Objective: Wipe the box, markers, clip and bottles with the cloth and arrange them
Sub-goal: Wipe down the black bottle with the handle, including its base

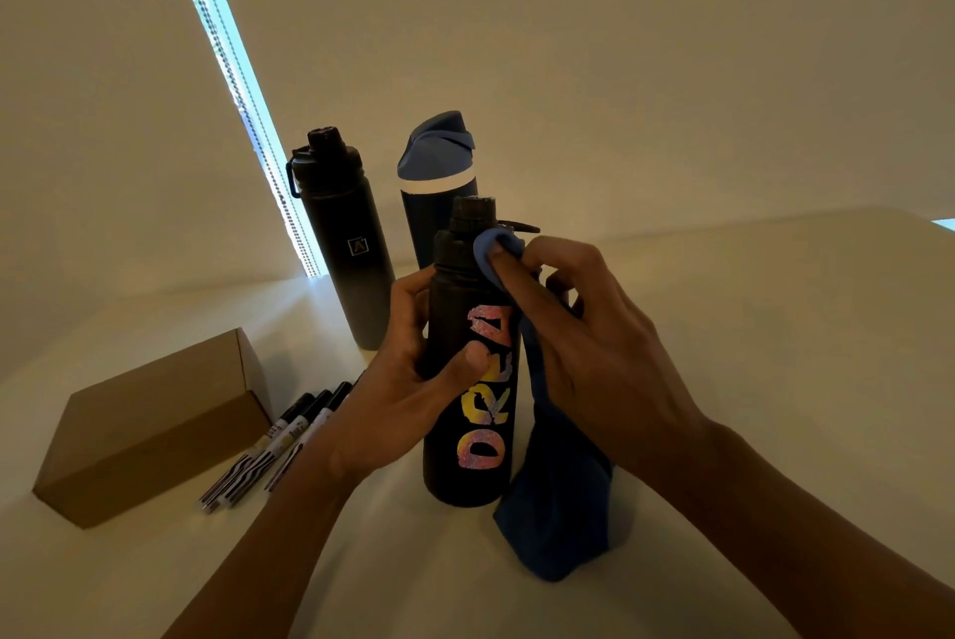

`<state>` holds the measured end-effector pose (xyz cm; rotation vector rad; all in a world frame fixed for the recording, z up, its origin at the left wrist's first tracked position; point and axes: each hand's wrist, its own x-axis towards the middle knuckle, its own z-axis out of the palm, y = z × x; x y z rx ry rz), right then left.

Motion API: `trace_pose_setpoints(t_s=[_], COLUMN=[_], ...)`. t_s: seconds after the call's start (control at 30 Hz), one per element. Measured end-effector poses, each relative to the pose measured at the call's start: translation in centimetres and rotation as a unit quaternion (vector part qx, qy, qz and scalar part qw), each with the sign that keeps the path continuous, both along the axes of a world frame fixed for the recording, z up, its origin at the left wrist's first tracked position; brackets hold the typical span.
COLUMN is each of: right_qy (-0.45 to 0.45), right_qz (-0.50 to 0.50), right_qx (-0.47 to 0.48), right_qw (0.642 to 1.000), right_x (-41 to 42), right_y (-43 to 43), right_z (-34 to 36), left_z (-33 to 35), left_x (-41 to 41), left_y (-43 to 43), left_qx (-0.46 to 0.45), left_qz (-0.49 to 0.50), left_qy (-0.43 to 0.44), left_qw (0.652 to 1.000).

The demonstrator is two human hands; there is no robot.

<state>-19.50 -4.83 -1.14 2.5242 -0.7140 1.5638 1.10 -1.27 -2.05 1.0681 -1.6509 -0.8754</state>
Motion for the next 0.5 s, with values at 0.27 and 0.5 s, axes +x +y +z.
trace_pose_setpoints(t_s=[0.27, 0.5], right_qy=[0.039, -0.007], right_qz=[-0.027, 0.049], right_qx=[-0.015, 0.055], right_qw=[0.999, 0.997], right_x=[-0.3, -0.7], right_y=[0.3, 1.0], right_z=[0.1, -1.0], left_z=[-0.2, -0.1], left_x=[0.2, 0.0], left_y=[0.0, 0.1], left_qx=[-0.023, -0.022], left_qz=[-0.004, -0.002], left_qy=[-0.029, -0.016], left_qw=[0.999, 1.0])
